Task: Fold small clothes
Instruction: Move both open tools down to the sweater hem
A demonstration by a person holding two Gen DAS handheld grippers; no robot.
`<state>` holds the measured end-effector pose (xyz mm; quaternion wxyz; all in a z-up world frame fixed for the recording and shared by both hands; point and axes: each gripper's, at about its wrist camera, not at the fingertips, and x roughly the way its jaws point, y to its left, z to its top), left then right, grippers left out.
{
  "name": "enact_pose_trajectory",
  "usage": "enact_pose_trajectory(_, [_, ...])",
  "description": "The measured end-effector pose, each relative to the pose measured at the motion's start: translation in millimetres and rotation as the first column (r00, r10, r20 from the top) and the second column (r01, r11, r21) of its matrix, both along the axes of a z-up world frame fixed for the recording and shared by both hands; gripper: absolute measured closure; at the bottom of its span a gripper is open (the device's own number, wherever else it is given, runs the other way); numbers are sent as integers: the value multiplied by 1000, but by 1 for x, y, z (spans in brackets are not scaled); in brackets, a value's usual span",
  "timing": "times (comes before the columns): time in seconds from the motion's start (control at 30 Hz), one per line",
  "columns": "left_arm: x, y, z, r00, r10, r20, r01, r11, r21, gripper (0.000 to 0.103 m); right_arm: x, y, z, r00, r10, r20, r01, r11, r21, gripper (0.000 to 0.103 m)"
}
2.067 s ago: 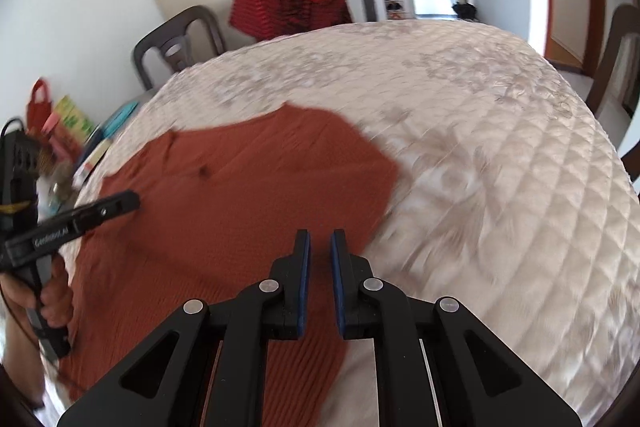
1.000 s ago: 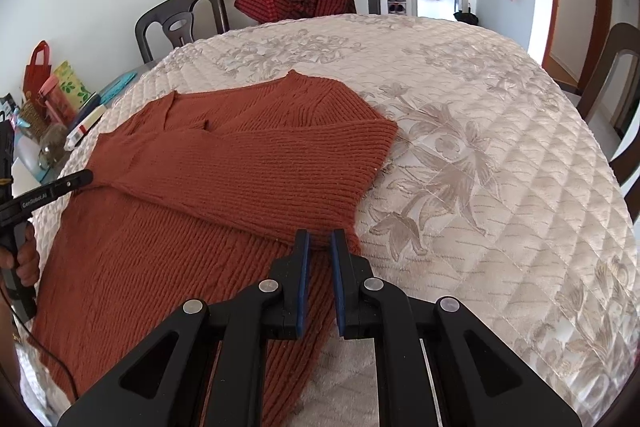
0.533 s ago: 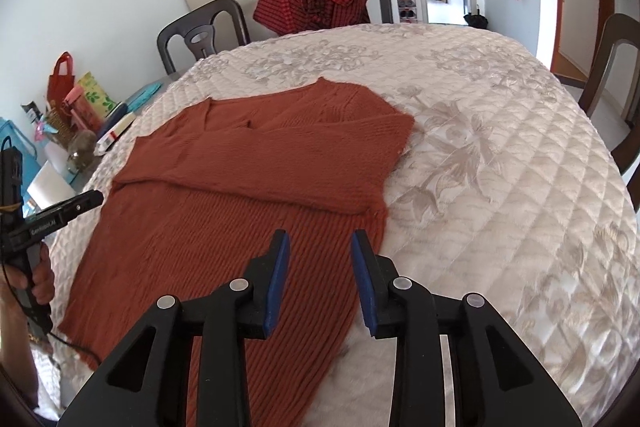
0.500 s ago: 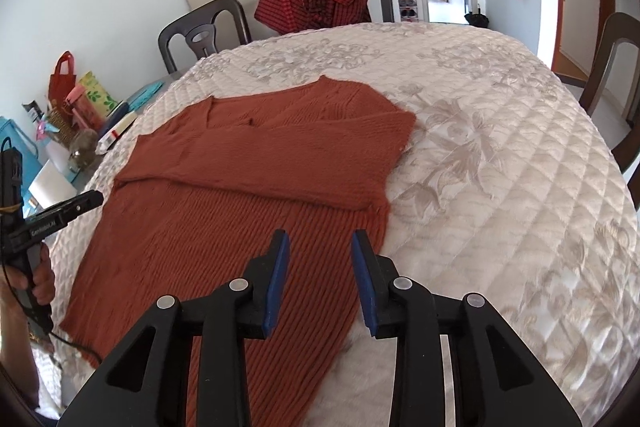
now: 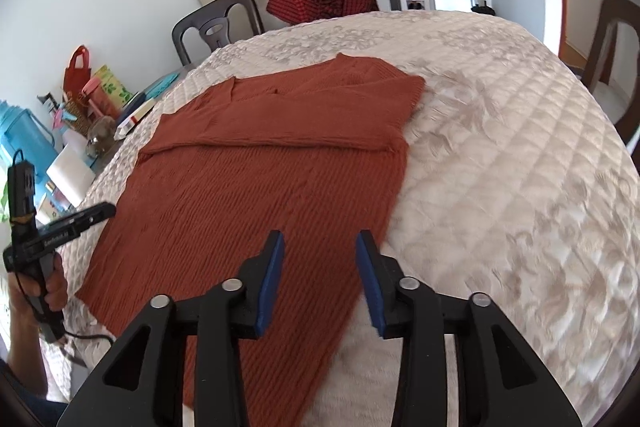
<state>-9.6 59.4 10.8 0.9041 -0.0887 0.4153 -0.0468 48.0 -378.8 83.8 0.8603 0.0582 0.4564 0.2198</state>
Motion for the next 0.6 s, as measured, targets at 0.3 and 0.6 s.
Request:
enact_pose_trajectory(0.3, [-31, -2, -4, 1000, 3, 8, -2, 994, -113, 60, -26, -12, -13, 998, -13, -67, 20, 994, 110, 62])
enact_pose_trajectory(0.6, [-56, 2, -9, 1000, -16, -6, 14, 961, -278, 61, -53, -17, -19, 986, 64, -156, -19, 961, 277, 62])
